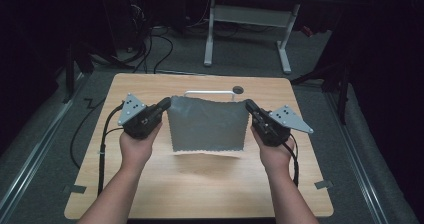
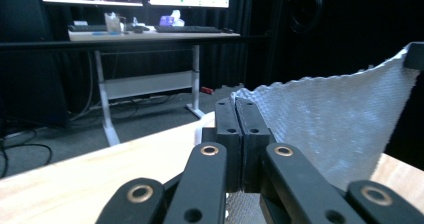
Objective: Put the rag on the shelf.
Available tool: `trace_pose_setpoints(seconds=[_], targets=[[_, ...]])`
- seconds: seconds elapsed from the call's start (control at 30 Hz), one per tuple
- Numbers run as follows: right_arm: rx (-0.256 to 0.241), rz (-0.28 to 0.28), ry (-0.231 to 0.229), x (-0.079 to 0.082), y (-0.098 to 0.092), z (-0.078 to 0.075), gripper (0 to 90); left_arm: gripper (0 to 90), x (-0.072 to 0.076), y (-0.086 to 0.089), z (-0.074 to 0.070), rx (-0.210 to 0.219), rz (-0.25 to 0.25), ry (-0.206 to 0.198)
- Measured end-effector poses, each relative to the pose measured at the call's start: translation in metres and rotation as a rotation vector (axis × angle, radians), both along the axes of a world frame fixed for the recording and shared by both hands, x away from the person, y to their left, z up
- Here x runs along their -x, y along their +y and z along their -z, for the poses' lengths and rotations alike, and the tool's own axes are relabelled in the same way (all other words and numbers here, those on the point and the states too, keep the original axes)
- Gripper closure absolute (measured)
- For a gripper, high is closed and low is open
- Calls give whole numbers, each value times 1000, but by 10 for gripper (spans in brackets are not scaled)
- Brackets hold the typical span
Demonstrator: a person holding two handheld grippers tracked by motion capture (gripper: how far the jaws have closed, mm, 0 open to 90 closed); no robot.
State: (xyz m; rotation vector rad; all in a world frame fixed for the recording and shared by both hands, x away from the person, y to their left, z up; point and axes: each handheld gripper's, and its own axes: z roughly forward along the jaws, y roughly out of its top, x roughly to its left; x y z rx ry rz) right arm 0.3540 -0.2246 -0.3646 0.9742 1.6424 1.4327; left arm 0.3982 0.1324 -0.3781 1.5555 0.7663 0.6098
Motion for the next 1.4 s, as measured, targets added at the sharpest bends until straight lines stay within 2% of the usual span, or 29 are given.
trace_pose_setpoints(seconds=[0.17,0.4,0.67,0.87,0.93,1.03,1.13,1.27,1.4], targets=[[-15,10,15,-11,-2,-1,897,900,-16,-1,-2,-15,-8,-4],[-8,32,21,-32,-3,0,897,900,-37,-8,-4,-31,-37,-12],[-19,55,49,-62,-7,2,897,900,-61,-18,-1,-55,-52,3],[-25,67,60,-76,-10,-2,897,900,-75,-23,0,-78,-63,5],[-19,69,59,-81,-10,-1,897,900,-80,-23,0,-84,-65,16],[3,77,87,-91,-8,0,897,900,-87,-24,-1,-100,-71,22],[2,74,110,-100,-9,1,897,900,-94,-24,1,-106,-78,31],[24,82,132,-110,-6,4,897,899,-103,-26,7,-136,-84,64],[41,82,145,-117,-5,8,897,899,-110,-24,14,-136,-80,97]])
